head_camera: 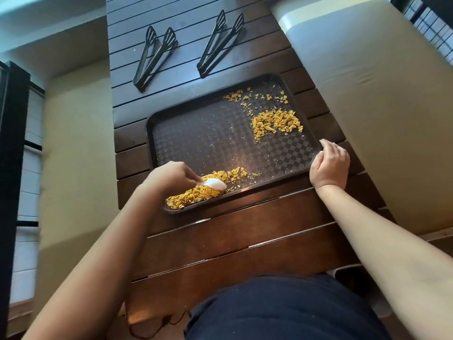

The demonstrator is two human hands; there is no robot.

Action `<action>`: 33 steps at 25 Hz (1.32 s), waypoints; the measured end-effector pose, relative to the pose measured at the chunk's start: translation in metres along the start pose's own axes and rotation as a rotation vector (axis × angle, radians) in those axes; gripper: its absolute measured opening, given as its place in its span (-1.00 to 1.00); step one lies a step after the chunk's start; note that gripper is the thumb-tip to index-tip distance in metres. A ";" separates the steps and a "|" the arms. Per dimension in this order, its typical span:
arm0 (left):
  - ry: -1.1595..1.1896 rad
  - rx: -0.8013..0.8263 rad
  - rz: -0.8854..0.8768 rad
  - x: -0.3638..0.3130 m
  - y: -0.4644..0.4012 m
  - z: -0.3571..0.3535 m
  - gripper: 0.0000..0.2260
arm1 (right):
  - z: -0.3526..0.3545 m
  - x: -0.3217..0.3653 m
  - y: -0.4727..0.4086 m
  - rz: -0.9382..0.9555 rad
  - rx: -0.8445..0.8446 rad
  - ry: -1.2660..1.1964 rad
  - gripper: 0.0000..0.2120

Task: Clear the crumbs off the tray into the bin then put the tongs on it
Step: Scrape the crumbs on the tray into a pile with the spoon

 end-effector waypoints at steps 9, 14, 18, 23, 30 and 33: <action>0.491 -0.020 -0.051 -0.019 -0.031 -0.012 -0.79 | 0.000 0.002 0.000 0.002 0.007 -0.019 -0.51; 0.274 0.064 -0.035 -0.009 -0.025 -0.013 -0.79 | 0.000 0.002 0.000 -0.009 0.011 -0.014 -0.53; 0.314 -0.014 -0.128 -0.033 -0.028 -0.003 -0.82 | 0.001 0.002 0.000 -0.013 0.019 -0.010 -0.53; 0.151 -0.028 -0.177 -0.061 -0.038 -0.009 -0.79 | 0.000 0.001 0.001 -0.017 0.028 -0.010 -0.51; 0.304 -0.174 -0.092 0.003 0.003 0.003 -0.80 | -0.002 -0.001 0.000 -0.011 0.032 0.002 -0.53; 0.362 -0.353 -0.136 0.016 0.027 -0.017 -0.82 | -0.002 -0.001 0.000 -0.010 0.024 0.004 -0.52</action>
Point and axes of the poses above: each hand's wrist, its own y-axis away from the middle knuckle, its own z-axis out of the back of the hand, x = y × z, the point moved 8 cm from there along -y, towards the middle knuckle, and after that the axes turned 3 degrees about x, right-handed, at the moved point
